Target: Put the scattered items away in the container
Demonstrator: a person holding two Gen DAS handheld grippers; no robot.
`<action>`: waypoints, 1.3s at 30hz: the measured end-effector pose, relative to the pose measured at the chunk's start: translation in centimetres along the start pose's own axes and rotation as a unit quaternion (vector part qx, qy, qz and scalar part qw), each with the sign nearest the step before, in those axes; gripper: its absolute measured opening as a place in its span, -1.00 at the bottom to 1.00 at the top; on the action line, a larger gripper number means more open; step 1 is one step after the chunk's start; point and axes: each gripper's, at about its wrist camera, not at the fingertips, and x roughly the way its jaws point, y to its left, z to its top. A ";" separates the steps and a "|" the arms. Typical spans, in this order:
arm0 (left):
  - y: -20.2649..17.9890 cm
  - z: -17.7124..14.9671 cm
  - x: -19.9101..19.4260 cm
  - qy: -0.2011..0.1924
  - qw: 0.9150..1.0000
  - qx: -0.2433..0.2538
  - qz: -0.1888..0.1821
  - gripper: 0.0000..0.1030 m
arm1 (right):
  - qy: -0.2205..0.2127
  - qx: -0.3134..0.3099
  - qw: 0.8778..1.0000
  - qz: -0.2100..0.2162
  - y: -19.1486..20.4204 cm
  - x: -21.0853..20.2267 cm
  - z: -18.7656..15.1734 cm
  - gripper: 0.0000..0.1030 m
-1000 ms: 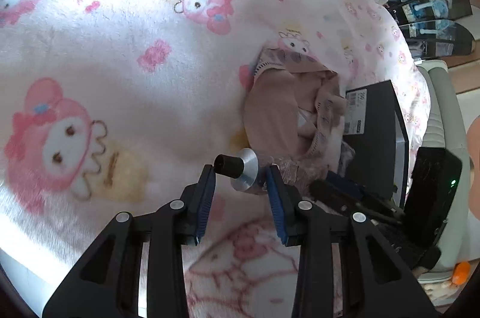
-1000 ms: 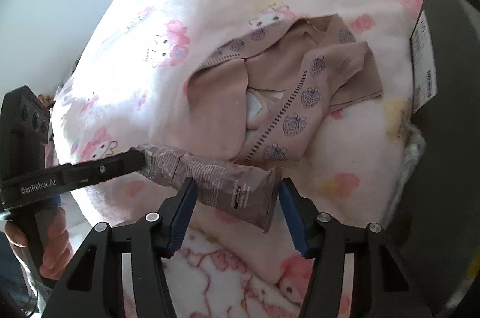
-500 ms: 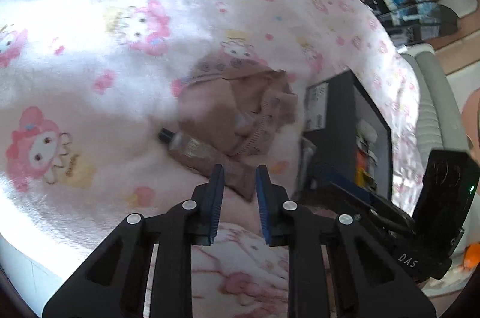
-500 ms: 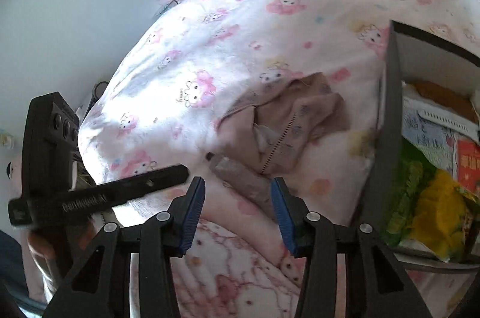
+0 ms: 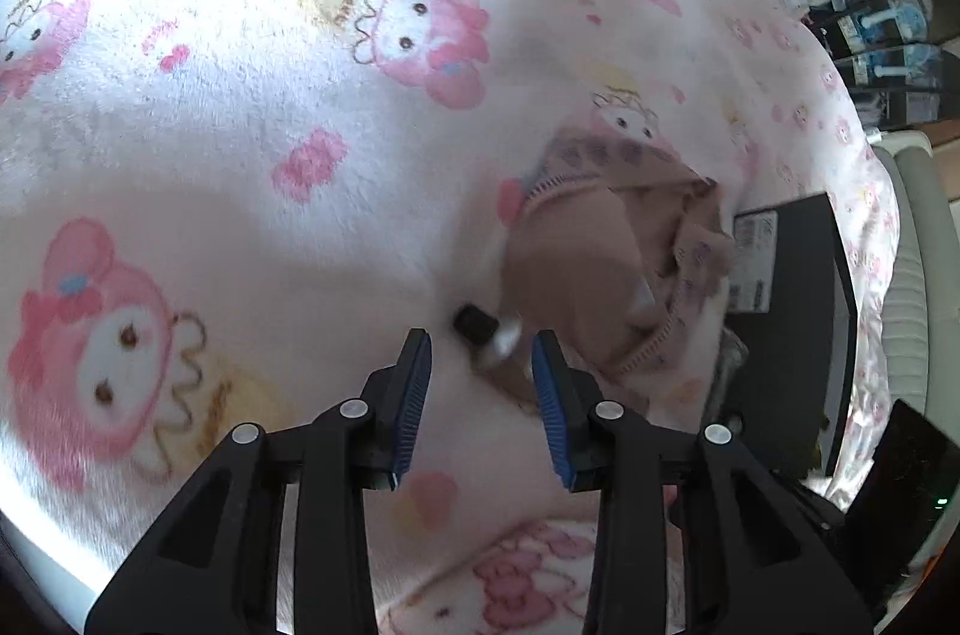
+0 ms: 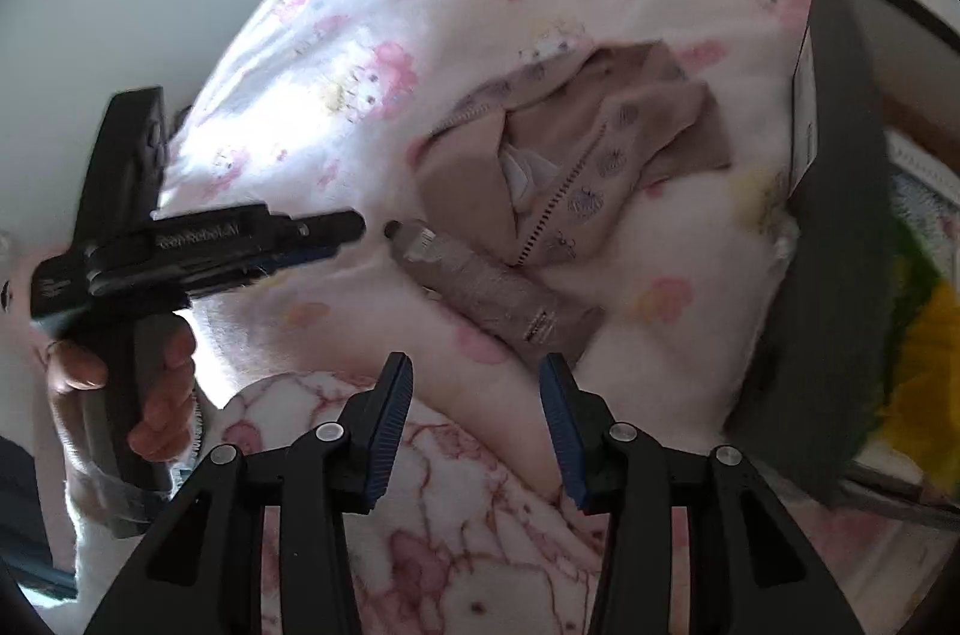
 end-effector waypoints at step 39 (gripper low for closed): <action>-22.6 -2.7 -6.1 -0.018 0.970 0.182 -0.157 -0.20 | -0.167 0.098 0.981 -0.020 -10.1 -18.7 -1.3 0.00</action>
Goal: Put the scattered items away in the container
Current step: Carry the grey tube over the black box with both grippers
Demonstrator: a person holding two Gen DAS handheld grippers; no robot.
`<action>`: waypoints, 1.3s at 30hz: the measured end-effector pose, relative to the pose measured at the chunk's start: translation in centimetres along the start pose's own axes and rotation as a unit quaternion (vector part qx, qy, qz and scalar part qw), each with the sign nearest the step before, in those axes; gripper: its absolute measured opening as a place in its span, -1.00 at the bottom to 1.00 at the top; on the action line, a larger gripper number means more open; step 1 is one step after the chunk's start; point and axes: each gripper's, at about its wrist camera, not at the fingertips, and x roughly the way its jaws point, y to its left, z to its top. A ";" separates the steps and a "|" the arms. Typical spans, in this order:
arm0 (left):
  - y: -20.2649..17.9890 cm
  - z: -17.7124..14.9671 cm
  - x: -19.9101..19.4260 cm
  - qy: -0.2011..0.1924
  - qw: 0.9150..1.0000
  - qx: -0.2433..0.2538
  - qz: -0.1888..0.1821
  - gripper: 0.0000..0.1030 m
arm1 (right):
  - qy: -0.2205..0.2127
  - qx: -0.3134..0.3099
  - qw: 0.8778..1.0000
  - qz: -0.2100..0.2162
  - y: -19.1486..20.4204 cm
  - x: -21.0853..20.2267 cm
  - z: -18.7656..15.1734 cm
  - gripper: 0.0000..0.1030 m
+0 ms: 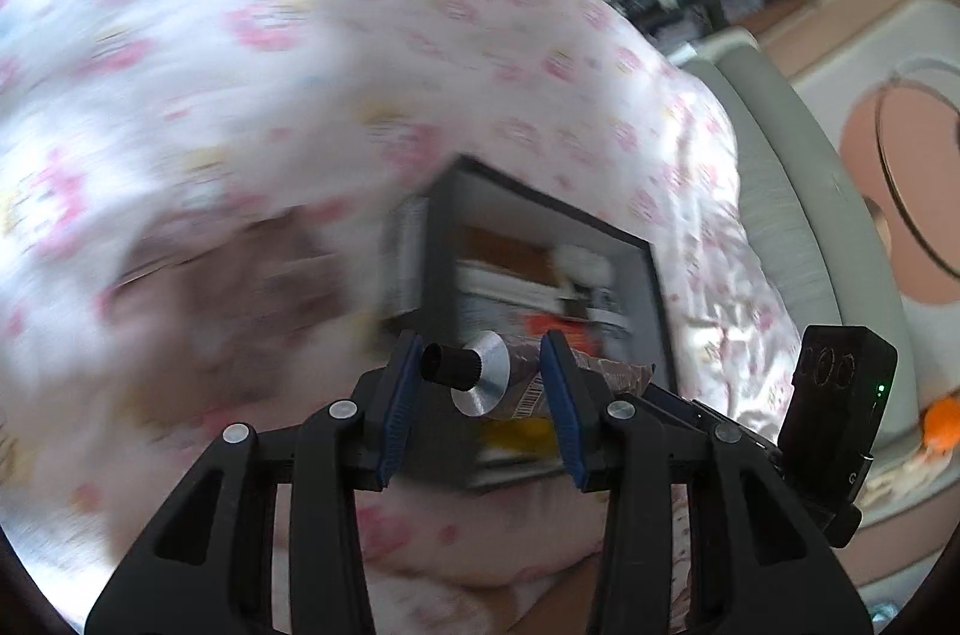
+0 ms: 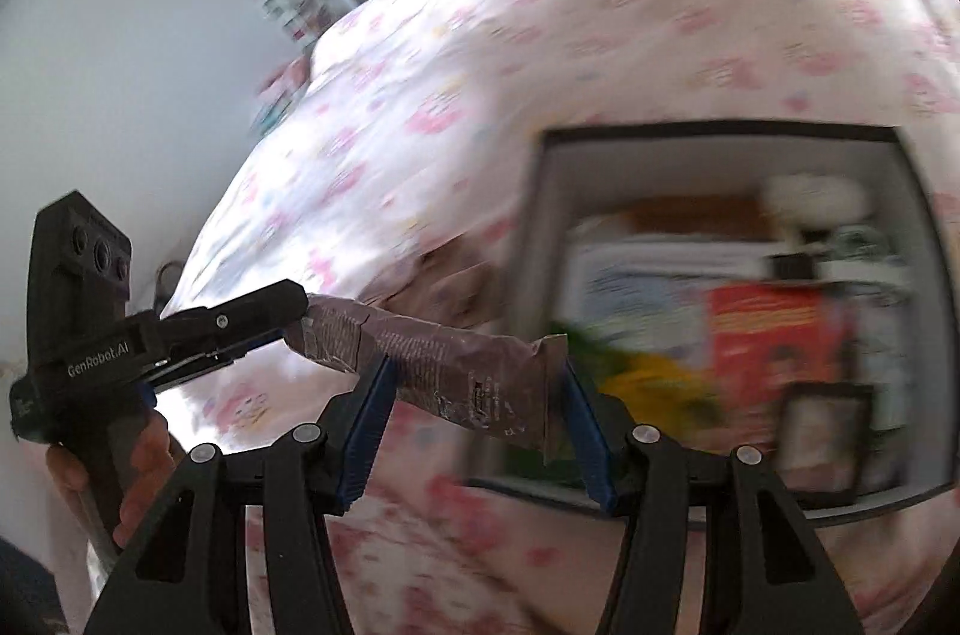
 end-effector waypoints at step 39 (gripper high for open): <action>-8.7 0.4 18.0 0.111 0.992 0.016 0.063 -0.13 | -0.008 0.080 0.993 -0.083 -20.1 -1.1 2.2 -0.05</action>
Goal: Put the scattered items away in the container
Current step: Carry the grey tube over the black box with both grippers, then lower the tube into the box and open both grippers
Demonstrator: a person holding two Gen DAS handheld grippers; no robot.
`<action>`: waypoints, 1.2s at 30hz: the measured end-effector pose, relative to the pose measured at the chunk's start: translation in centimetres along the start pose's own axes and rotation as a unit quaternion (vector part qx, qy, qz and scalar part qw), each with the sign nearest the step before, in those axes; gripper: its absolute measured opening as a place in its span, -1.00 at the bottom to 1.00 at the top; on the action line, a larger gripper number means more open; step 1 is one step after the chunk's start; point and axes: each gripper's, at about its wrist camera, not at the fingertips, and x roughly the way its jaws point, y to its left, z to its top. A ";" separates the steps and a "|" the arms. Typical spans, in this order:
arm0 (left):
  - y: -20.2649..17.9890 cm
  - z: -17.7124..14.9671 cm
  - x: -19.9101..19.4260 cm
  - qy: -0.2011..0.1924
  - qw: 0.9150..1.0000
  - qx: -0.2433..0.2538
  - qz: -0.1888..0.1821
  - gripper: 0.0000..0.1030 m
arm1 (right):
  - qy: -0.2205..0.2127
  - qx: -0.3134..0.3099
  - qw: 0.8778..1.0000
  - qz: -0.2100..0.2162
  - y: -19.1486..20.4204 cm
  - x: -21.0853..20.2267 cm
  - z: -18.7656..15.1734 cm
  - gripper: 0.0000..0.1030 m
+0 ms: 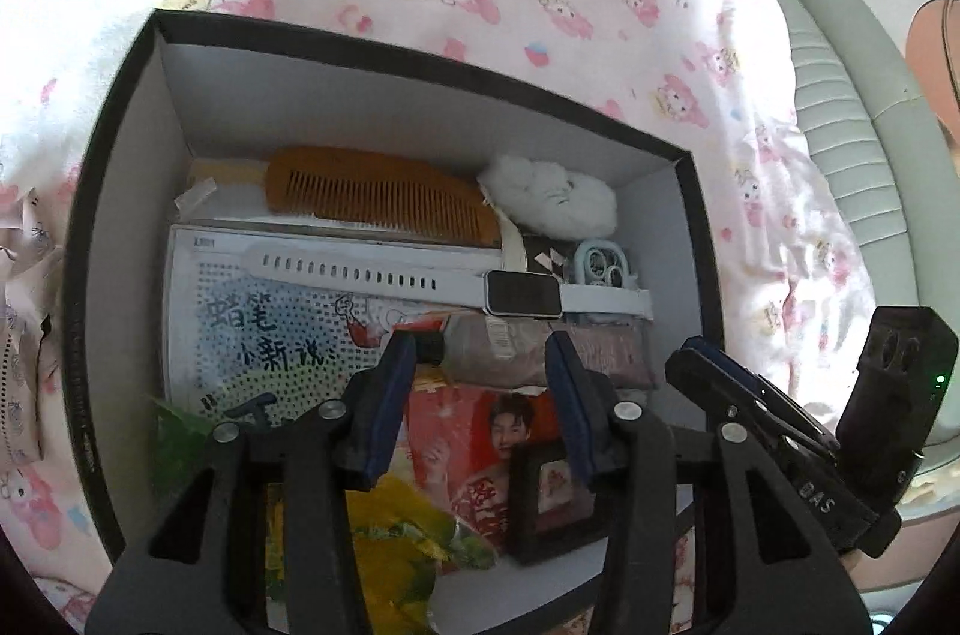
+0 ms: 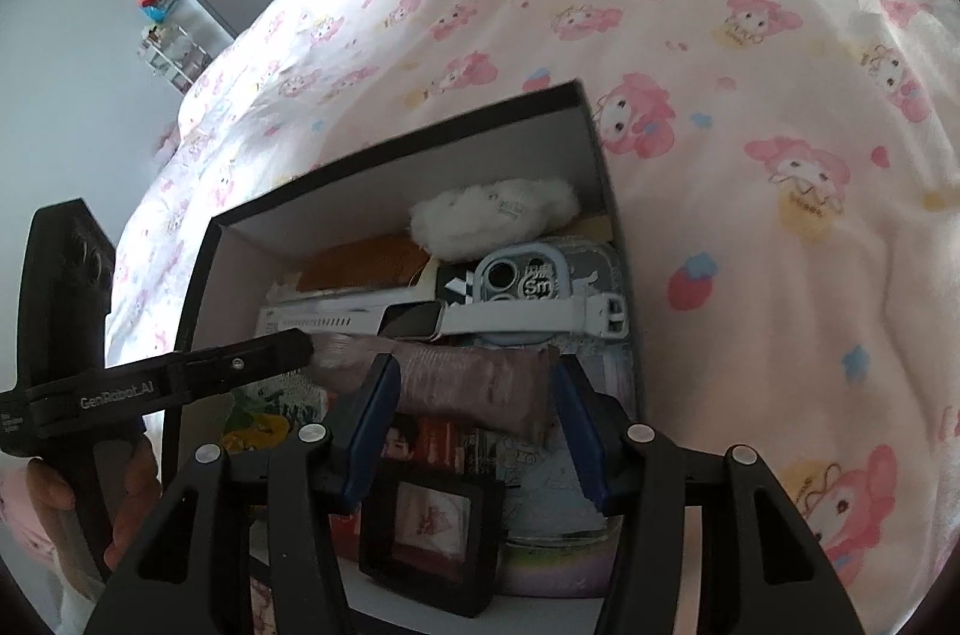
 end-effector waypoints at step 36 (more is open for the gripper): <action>-5.8 -7.8 -10.3 -0.081 0.989 0.119 0.020 -0.30 | -0.065 -0.038 0.997 0.005 7.1 -7.7 -6.6 -0.35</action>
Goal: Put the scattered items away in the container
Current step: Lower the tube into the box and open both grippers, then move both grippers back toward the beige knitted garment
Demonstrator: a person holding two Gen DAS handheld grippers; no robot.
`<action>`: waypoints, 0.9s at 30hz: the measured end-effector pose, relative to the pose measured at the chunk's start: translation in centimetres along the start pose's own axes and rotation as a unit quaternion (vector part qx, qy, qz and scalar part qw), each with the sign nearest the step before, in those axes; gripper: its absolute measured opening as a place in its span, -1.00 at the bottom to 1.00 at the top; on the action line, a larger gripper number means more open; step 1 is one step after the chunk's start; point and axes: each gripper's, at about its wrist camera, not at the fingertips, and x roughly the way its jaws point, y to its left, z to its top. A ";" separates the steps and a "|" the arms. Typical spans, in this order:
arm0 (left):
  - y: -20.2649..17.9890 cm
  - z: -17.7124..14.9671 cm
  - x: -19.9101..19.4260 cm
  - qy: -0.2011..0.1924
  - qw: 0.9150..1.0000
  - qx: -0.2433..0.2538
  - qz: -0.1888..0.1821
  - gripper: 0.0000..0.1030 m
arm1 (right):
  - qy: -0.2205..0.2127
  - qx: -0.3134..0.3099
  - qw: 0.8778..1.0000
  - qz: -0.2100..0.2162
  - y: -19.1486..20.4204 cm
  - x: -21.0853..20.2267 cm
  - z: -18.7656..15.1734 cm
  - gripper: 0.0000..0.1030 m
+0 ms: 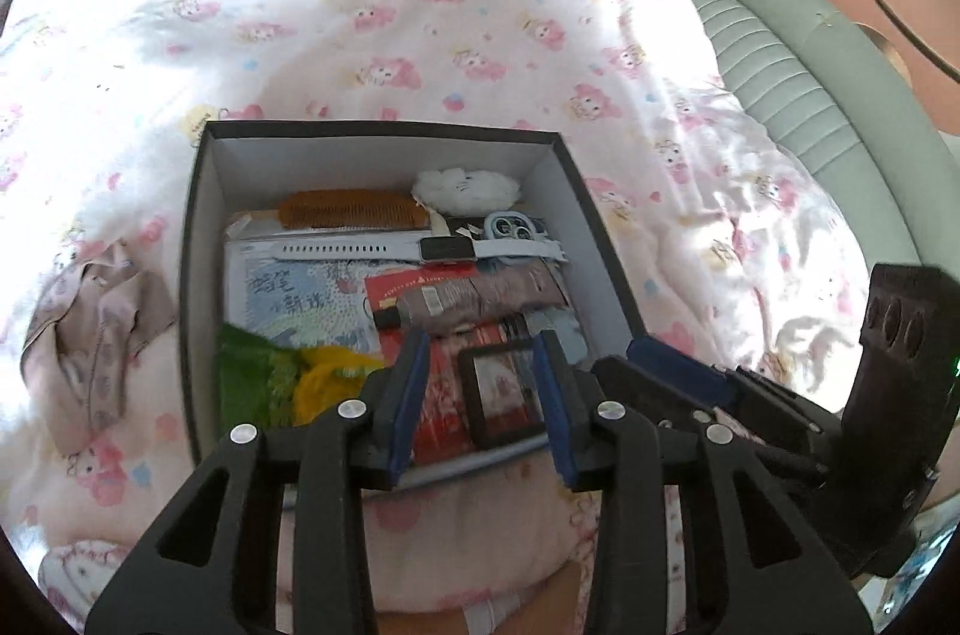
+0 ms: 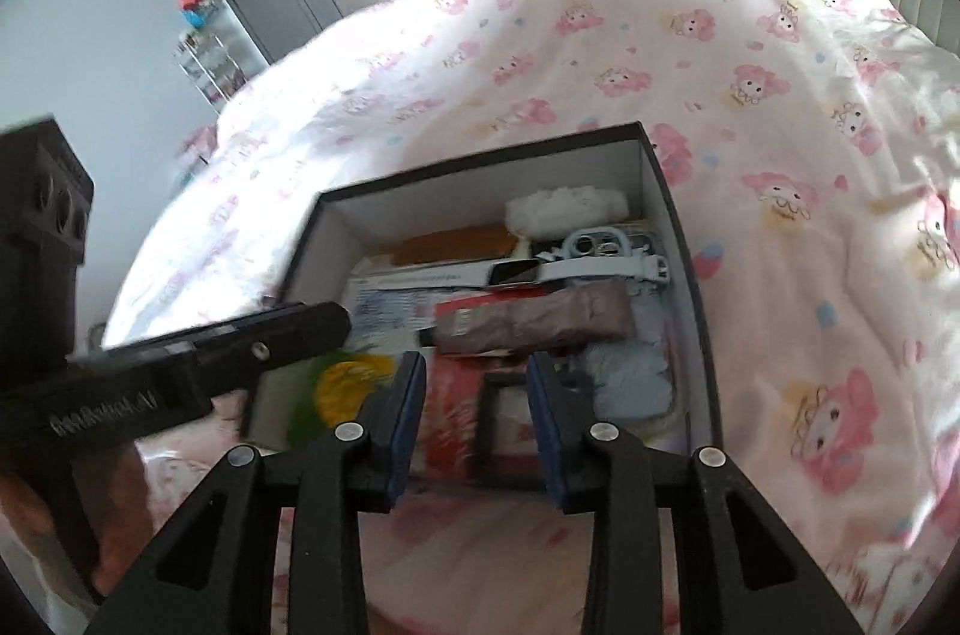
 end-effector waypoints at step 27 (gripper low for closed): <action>7.5 -8.5 -13.0 -0.076 0.994 -0.059 0.048 -0.26 | 0.000 -0.118 0.991 0.057 14.7 -3.7 -4.4 -0.24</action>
